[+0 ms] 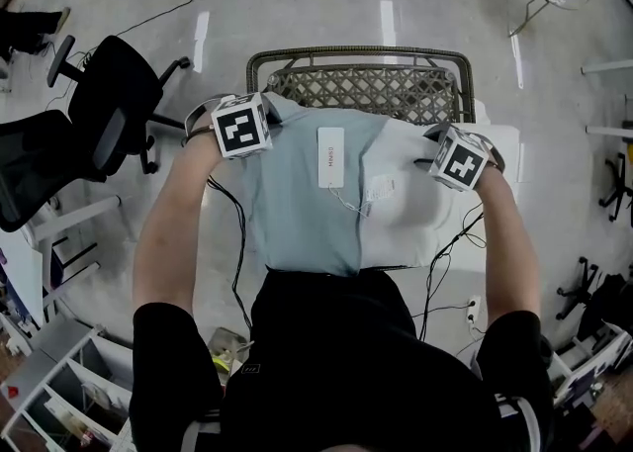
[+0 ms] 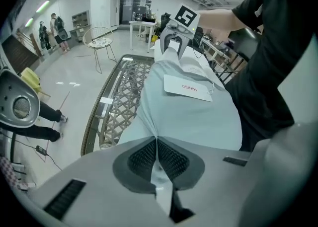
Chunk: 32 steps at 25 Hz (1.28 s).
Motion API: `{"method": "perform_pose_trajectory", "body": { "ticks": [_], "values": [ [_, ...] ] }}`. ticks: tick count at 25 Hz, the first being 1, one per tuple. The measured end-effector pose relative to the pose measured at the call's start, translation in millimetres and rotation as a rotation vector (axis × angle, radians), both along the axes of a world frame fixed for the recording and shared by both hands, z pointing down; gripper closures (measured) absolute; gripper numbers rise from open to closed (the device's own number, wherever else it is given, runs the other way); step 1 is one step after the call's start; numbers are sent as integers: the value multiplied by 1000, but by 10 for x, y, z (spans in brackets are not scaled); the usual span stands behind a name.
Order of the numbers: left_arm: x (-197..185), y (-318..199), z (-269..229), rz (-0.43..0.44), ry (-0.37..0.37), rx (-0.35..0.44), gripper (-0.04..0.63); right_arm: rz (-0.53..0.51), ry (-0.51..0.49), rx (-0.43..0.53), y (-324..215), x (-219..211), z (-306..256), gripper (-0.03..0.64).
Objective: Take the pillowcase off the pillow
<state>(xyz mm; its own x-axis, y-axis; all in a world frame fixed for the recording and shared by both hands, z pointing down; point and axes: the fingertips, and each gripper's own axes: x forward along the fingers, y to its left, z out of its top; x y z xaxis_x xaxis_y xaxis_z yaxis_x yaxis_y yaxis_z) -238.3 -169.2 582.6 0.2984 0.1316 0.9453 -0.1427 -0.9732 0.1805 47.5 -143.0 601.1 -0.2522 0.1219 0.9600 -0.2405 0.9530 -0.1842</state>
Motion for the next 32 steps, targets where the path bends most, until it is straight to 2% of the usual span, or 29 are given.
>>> {"method": "perform_pose_trajectory", "body": {
  "ticks": [13, 16, 19, 21, 23, 26, 29, 32],
  "values": [
    [-775, 351, 18, -158, 15, 31, 584, 49, -13, 17, 38, 56, -70, 403],
    [-868, 439, -11, -201, 49, 44, 584, 59, -10, 31, 39, 45, -30, 403],
    [-781, 457, -61, -240, 97, 98, 583, 44, 43, 74, 11, 21, 61, 358],
    [-719, 501, -34, -235, 90, 137, 581, 15, 102, 119, -32, 5, 109, 309],
    [-743, 585, -16, -218, 70, 154, 580, 9, 131, 178, -104, -45, 61, 296],
    [-836, 798, -26, -231, 95, 147, 514, 38, 76, 228, -132, -251, -127, 298],
    [-881, 1215, 127, -228, 103, 72, 430, 26, -1, 154, 149, -576, -207, 284],
    [-822, 1657, 355, -213, 118, -14, 363, -39, -16, 64, 588, -801, -143, 216]
  ]
}}
